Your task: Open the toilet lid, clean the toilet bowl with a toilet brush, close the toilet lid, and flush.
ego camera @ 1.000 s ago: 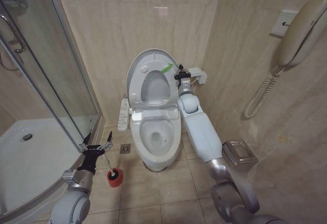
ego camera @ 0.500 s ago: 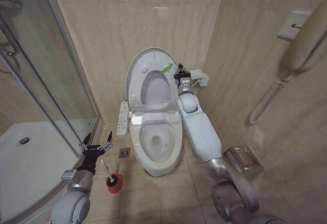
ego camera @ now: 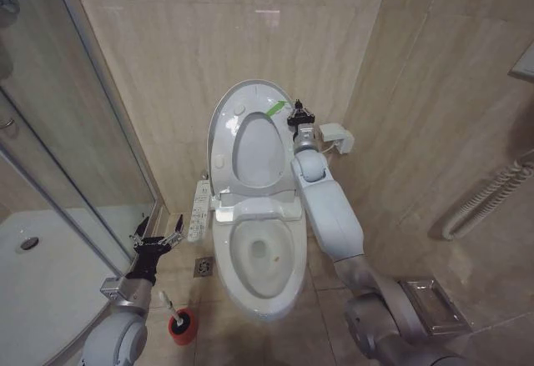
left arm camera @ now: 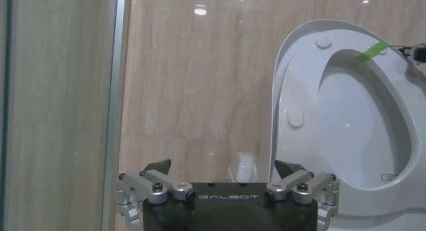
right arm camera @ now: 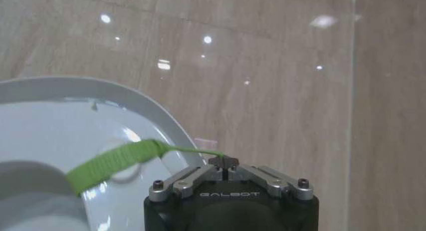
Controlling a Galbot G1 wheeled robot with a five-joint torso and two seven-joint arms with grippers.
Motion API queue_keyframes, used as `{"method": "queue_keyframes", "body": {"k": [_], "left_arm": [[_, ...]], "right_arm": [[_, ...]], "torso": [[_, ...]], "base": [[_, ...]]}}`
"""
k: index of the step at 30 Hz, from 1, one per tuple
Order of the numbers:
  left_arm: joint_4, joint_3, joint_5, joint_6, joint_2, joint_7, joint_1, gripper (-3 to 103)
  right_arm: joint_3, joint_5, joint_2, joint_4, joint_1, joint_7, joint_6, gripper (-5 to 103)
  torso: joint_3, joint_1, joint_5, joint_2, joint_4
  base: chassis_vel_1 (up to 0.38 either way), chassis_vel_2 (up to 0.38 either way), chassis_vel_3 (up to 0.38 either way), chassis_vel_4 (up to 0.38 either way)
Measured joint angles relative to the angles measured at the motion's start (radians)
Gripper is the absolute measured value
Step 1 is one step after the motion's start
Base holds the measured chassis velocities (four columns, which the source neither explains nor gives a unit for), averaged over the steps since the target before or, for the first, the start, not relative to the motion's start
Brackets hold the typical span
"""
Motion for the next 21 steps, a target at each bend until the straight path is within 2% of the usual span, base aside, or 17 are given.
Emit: {"method": "queue_keyframes", "body": {"k": [2, 8, 9, 15, 16, 20, 21], "left_arm": [[0.000, 0.000, 0.000, 0.000, 0.000, 0.000, 0.000, 100], [0.000, 0.000, 0.000, 0.000, 0.000, 0.000, 0.000, 100], [0.000, 0.000, 0.000, 0.000, 0.000, 0.000, 0.000, 100], [0.000, 0.000, 0.000, 0.000, 0.000, 0.000, 0.000, 100], [0.000, 0.000, 0.000, 0.000, 0.000, 0.000, 0.000, 100], [0.000, 0.000, 0.000, 0.000, 0.000, 0.000, 0.000, 100], [0.000, -0.001, 0.000, 0.000, 0.000, 0.000, 0.000, 100]], "right_arm": [[0.000, 0.009, -0.016, 0.020, -0.034, -0.001, -0.004, 4], [0.002, 0.019, -0.029, 0.030, -0.066, -0.008, 0.003, 4], [0.003, 0.019, -0.029, 0.030, -0.067, -0.009, 0.005, 31], [0.000, 0.013, -0.015, 0.025, -0.063, -0.008, 0.005, 31], [-0.001, 0.012, -0.013, 0.024, -0.063, -0.007, 0.005, 58], [-0.002, 0.014, -0.015, 0.036, -0.076, -0.004, 0.004, 58], [0.001, 0.016, -0.019, 0.051, -0.092, 0.001, 0.005, 58]], "torso": [[0.000, -0.001, 0.0002, 0.000, -0.0006], [0.000, -0.001, 0.0002, 0.000, -0.0017], [0.000, 0.000, 0.0002, 0.000, -0.0018], [0.000, 0.000, 0.0002, 0.000, -0.0015], [0.000, 0.000, 0.0003, 0.000, -0.0012], [0.000, 0.000, -0.0004, 0.000, -0.0002], [0.000, 0.000, 0.0009, 0.000, 0.0006]], "base": [[0.040, -0.073, -0.044, 0.071], [0.018, -0.045, -0.037, 0.025], [0.000, 0.000, 0.000, 0.000], [0.000, 0.000, 0.000, 0.000], [0.000, 0.000, 0.000, 0.000], [0.000, 0.000, 0.000, 0.000], [0.000, 0.000, 0.000, 0.000]]}}
